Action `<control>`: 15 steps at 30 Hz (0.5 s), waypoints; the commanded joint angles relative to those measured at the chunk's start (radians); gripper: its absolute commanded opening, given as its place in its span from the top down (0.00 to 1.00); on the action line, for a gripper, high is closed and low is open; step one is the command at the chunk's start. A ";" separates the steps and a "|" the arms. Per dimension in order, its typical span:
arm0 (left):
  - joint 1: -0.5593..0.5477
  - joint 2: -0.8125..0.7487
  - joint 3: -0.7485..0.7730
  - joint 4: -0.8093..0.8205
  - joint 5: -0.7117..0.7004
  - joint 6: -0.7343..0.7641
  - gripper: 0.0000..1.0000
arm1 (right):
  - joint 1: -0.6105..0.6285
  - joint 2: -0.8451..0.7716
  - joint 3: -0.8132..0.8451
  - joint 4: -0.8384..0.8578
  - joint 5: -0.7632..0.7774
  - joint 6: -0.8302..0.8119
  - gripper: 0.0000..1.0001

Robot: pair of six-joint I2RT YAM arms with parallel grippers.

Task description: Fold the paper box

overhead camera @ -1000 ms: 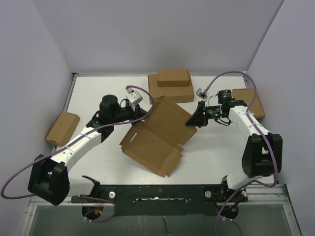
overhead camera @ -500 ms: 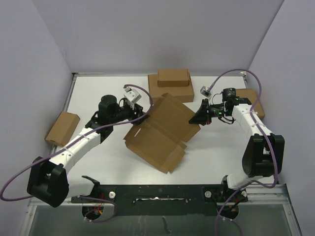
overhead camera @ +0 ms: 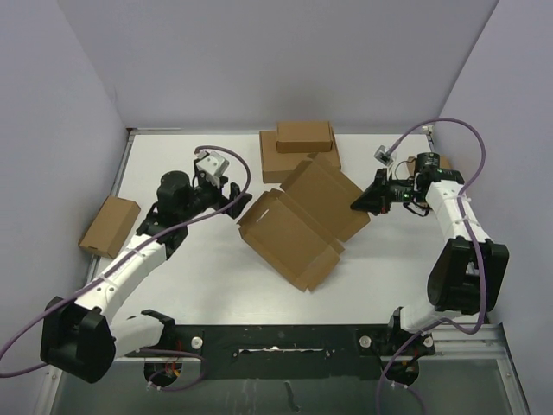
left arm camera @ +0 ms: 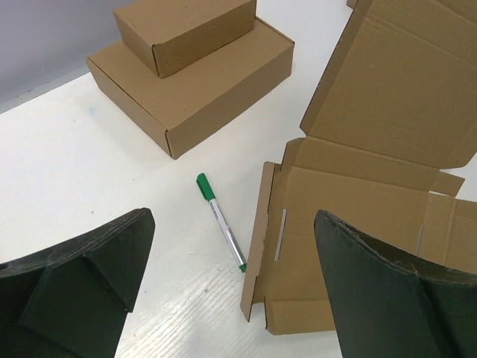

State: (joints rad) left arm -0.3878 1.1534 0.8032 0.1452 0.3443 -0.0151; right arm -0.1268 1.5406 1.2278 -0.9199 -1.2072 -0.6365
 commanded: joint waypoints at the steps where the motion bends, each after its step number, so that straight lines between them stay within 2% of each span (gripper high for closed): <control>1: 0.020 0.033 0.051 0.010 0.046 -0.069 0.11 | -0.023 -0.062 0.047 -0.002 -0.029 0.004 1.00; 4: 0.023 0.055 0.074 -0.037 0.049 -0.107 0.12 | -0.042 -0.072 0.039 0.012 -0.050 0.029 1.00; 8: 0.024 0.054 0.083 -0.135 0.041 -0.291 0.17 | -0.068 -0.098 0.013 0.064 -0.072 0.087 1.00; 10: 0.024 0.015 0.025 -0.134 0.055 -0.396 0.20 | -0.072 -0.105 0.006 0.080 -0.074 0.104 1.00; 15: 0.025 -0.180 -0.237 -0.030 0.021 -0.629 0.23 | -0.065 -0.095 0.010 0.071 -0.084 0.098 1.00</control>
State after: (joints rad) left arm -0.3691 1.1320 0.7036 0.0608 0.3737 -0.4122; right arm -0.1974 1.4727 1.2278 -0.8757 -1.2343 -0.5507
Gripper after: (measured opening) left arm 0.774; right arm 0.039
